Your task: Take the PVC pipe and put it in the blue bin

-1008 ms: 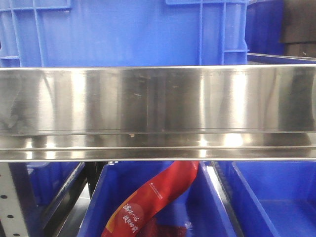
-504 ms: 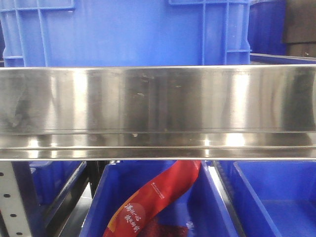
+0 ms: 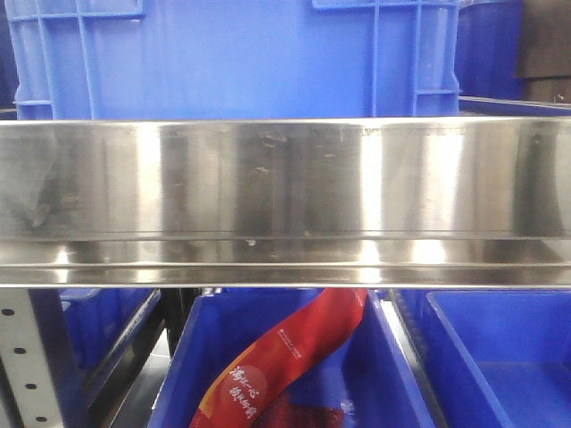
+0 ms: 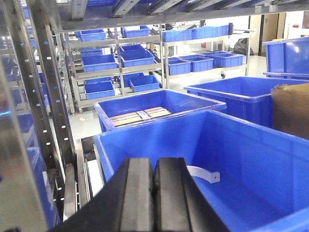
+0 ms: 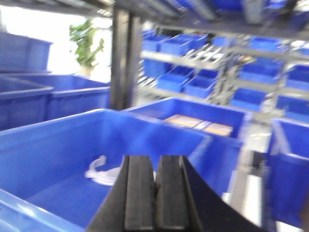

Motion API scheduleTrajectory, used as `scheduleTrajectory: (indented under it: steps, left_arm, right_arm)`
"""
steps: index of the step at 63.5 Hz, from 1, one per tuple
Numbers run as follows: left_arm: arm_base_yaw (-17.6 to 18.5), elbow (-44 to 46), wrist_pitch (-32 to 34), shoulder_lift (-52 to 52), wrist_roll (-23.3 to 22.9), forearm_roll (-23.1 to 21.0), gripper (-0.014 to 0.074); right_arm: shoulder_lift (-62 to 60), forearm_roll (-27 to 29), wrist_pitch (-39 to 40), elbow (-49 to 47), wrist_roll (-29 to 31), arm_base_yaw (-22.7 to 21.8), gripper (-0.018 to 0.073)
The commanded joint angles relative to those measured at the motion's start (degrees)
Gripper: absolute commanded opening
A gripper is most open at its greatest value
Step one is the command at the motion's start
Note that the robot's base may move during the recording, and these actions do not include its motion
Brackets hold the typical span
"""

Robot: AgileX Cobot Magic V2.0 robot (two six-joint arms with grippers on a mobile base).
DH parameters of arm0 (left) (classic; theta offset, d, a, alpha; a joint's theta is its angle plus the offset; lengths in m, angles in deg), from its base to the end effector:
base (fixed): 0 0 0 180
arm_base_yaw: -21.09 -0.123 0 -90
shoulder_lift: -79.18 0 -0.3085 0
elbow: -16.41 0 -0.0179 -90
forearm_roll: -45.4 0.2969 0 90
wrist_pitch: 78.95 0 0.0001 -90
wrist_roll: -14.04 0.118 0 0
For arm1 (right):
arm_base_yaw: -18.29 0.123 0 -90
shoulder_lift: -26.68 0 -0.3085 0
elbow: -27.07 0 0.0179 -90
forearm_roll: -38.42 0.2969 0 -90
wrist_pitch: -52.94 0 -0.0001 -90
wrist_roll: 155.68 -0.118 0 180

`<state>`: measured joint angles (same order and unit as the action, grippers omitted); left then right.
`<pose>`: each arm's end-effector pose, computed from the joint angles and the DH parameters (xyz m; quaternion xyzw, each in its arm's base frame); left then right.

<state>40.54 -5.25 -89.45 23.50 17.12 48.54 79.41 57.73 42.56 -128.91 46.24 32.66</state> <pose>0.2170 -0.0754 0.4647 0.1503 0.6771 -0.0799 0.7160 0.2072 0.0604 0.4610 -0.1244 0.6742 0.0930 0.7220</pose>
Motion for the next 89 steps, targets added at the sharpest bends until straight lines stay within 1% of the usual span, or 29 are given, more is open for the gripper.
scheduleTrajectory:
  steps: [1, 12, 27, 33, 41, 54, 61, 66, 76, 89]
  left_arm:
    - [0.1, -1.01, 0.98, 0.88, -0.17, 0.2, -0.0111]
    - [0.1, -1.29, 0.2, 0.88, -0.7, 0.1, -0.0111]
    - [0.1, -1.41, -0.59, 1.31, -0.7, 0.1, -0.0111]
    - [0.1, -1.76, -0.71, 2.22, -0.7, 0.1, -0.0111]
    - [0.1, -1.76, -0.99, 3.51, -0.7, 0.1, -0.0111]
    - [0.1, -1.76, -4.2, 5.38, -0.7, 0.29, -0.0111]
    - [-0.03, -2.16, -4.62, 6.14, -0.7, 0.45, -0.0111]
    - [-0.92, -3.1, -4.4, 7.02, -0.7, 0.27, -0.0111]
    - [-4.21, -6.67, -4.4, 9.77, -0.7, -1.62, -0.0111]
    - [-7.02, -11.03, -4.4, 15.34, -0.7, -2.4, -0.0111]
  right_arm:
    - [-2.89, -0.45, 1.27, 2.06, 0.09, -1.9, -0.0162]
    - [-6.91, -0.45, -0.9, 4.46, -1.13, -5.05, -0.0162]
    - [-11.41, -0.45, -1.28, 9.49, -2.5, -8.51, -0.0162]
    - [-12.66, -0.45, -1.28, 11.63, -3.87, -9.05, -0.0162]
    - [-13.55, -0.45, -1.2, 14.55, -3.87, -9.08, -0.0162]
    - [-17.38, -0.45, -1.18, 18.95, -4.02, -9.08, -0.0162]
    - [-20.41, -0.45, -1.26, 21.61, -4.02, -9.08, -0.0162]
    - [-22.86, -0.45, -1.31, 23.3, -4.02, -9.08, -0.0162]
    - [-26.86, -0.45, -1.47, 26.11, -4.02, -9.08, -0.0162]
    - [-27.83, -0.45, -4.68, 27.87, -4.5, -9.08, -0.0162]
